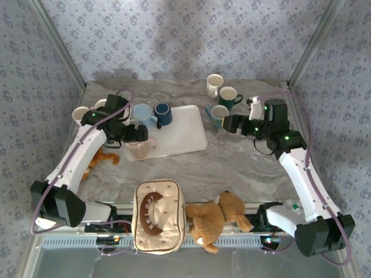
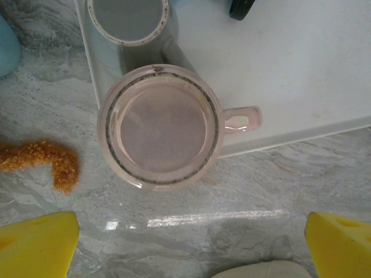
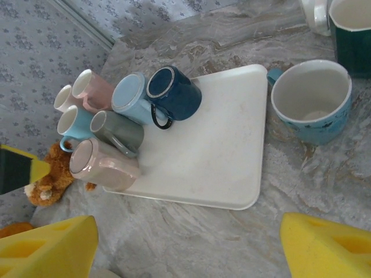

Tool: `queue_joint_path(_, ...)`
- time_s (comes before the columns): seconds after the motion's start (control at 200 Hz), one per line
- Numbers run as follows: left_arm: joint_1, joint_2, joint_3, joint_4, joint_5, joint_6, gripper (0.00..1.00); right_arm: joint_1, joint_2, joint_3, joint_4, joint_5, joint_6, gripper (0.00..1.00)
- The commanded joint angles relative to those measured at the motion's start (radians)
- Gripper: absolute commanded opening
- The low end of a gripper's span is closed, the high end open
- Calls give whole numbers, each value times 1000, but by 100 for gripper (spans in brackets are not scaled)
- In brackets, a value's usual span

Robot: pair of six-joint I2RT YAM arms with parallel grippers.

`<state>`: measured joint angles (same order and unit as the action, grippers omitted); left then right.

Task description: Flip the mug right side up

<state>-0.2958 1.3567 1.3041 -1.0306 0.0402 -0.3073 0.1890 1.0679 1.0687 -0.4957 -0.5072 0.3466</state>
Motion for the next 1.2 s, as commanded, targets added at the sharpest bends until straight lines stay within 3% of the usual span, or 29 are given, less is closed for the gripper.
queue_joint_path(0.0, -5, 24, -11, 30, -39, -5, 99, -9, -16, -19, 33, -38, 50, 84)
queue_joint_path(0.3, -5, 98, -47, 72, -73, -7, 100, -14, 94, -11, 62, -159, 162, 84)
queue_joint_path(0.944, 18, 221, -49, 168, -40, -1, 99, -14, 103, -53, 100, -167, 183, 84)
queue_joint_path(1.194, 26, 218, -62, 168, -26, 3, 89, -19, 101, -60, 85, -172, 186, 83)
